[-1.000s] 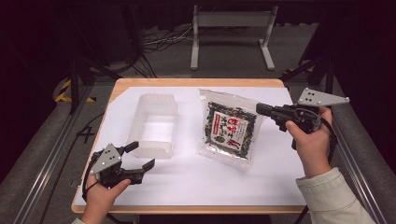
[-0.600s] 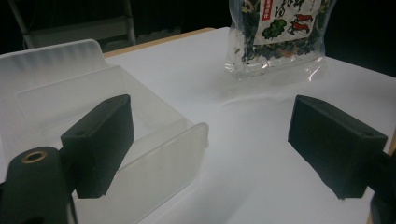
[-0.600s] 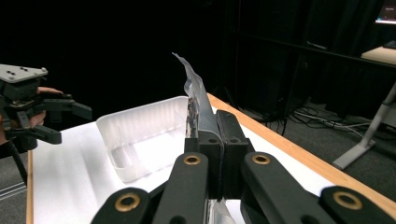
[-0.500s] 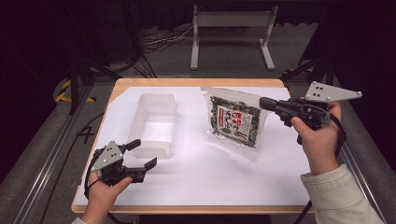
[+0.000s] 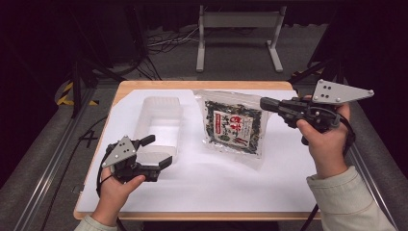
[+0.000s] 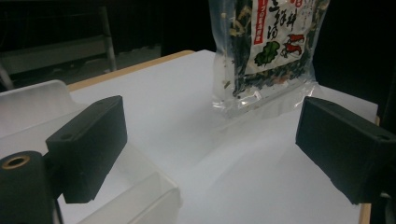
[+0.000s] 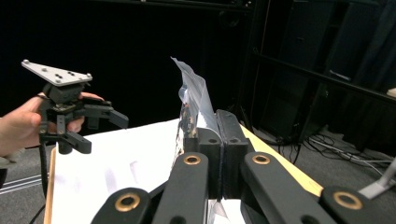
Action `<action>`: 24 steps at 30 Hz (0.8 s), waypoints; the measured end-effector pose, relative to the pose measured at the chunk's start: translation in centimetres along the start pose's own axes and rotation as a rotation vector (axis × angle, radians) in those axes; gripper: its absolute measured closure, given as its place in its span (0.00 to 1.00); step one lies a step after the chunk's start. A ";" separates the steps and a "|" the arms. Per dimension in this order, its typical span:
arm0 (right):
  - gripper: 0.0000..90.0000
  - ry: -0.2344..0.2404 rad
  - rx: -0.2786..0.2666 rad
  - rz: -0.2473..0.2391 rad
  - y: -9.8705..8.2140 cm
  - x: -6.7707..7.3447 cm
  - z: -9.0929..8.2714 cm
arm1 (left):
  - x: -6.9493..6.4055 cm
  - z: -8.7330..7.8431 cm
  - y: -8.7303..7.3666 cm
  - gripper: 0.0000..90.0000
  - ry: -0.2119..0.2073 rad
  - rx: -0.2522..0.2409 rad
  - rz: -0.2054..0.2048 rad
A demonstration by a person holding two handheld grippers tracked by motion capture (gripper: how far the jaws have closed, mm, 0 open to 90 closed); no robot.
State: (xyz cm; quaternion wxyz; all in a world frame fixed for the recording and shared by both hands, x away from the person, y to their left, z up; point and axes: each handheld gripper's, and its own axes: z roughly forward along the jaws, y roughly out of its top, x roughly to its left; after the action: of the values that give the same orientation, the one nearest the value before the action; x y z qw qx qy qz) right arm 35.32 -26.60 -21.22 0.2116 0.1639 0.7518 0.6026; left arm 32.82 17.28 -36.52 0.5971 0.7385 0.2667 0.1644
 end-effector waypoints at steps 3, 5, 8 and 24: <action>1.00 0.012 -0.004 -0.006 0.4 0.3 0.3 | -0.1 0.8 0.4 0.11 -0.012 0.002 0.007; 1.00 0.025 -0.010 -0.014 0.7 0.5 0.5 | -0.2 1.1 0.6 0.10 -0.018 -0.002 0.012; 1.00 0.041 -0.018 -0.025 1.0 0.7 0.7 | -0.2 1.9 1.3 0.10 -0.048 -0.029 0.029; 1.00 0.111 -0.028 -0.068 1.5 1.5 2.0 | -0.4 4.7 3.8 0.09 -0.128 -0.050 0.044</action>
State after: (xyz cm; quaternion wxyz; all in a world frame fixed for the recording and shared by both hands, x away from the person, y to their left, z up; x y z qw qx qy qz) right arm 35.04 -23.87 -20.35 0.1921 0.1019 0.7591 0.6136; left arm 35.89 12.79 -33.85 0.6277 0.7379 0.2074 0.1363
